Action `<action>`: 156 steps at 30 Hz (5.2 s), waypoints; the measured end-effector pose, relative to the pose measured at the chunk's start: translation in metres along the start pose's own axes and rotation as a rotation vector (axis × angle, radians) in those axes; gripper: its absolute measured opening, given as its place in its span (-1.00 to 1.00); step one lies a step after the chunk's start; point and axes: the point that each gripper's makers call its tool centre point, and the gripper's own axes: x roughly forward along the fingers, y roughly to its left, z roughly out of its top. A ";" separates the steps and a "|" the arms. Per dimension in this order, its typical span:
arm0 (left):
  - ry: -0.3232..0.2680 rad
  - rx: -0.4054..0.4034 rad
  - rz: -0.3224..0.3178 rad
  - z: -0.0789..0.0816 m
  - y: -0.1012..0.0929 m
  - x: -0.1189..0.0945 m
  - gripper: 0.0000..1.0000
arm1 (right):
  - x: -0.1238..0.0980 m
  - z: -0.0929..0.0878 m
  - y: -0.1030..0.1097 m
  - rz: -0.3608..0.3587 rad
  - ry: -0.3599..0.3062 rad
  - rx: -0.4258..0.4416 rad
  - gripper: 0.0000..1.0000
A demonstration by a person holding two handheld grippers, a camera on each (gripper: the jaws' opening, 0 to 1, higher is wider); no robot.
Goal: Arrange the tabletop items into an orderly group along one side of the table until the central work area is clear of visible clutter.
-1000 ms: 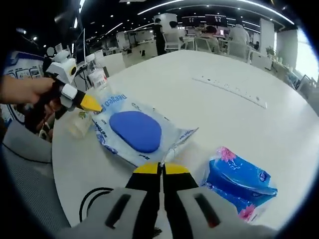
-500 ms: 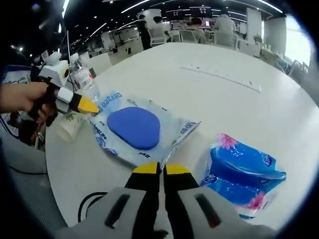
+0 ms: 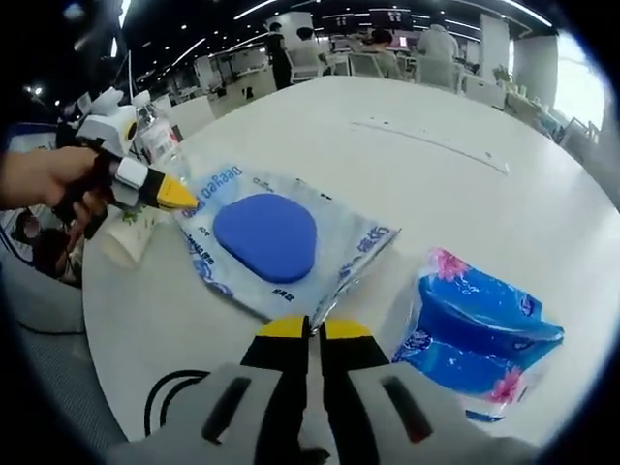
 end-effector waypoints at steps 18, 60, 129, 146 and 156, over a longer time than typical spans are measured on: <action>0.007 0.117 -0.005 -0.002 -0.003 -0.014 -0.57 | -0.011 0.005 0.001 -0.016 -0.034 -0.050 -0.81; -0.170 0.556 -0.167 -0.016 -0.054 -0.116 0.06 | -0.083 0.014 0.022 -0.081 -0.101 -0.244 -0.24; -0.358 0.855 -0.111 -0.113 0.004 -0.249 0.99 | -0.072 -0.086 0.017 -0.282 -0.030 0.024 -0.68; -0.387 0.877 -0.105 -0.110 0.004 -0.252 0.90 | -0.075 -0.090 0.015 -0.288 -0.007 0.133 -0.81; -0.389 0.879 -0.108 -0.110 0.004 -0.252 0.90 | -0.089 -0.077 0.016 -0.272 -0.049 0.161 -0.83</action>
